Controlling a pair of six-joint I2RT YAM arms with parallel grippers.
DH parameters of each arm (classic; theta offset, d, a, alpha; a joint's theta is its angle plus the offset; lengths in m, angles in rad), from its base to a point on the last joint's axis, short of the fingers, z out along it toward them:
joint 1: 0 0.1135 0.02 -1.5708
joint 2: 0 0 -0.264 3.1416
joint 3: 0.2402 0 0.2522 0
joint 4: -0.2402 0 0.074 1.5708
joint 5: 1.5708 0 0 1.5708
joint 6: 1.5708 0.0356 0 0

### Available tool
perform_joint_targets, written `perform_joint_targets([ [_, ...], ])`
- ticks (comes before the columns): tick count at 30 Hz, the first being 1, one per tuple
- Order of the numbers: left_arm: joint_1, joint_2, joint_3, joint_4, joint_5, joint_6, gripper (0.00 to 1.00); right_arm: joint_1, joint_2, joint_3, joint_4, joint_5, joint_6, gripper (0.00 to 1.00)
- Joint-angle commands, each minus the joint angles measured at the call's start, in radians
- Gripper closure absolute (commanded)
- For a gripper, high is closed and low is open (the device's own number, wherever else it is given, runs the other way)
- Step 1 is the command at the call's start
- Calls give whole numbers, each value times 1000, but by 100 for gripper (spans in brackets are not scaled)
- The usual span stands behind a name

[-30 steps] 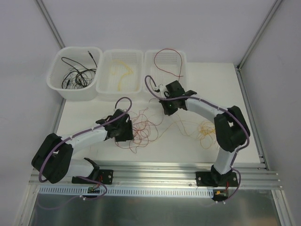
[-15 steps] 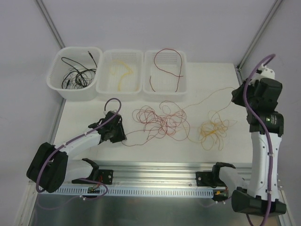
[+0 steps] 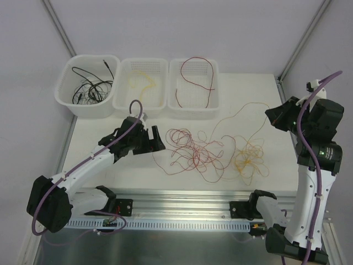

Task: Untangle the cables

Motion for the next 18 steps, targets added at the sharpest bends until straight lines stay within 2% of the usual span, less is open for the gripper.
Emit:
perform_joint_targets([
  [1,-74,34,147,25,81,42,3,-2,-11,-5,-18,-111,5,99],
  [6,-214,265,340,41,78,154,1,0,-23,-16,-25,-123,-3,99],
  [8,-226,325,379,42,65,155,1,1,-27,-18,-27,-131,-1,99],
  [13,-231,484,474,47,46,-15,4,4,-45,-45,-21,-140,6,99],
  [18,-269,599,512,47,-67,-132,12,4,-62,-56,-25,-131,-5,100],
])
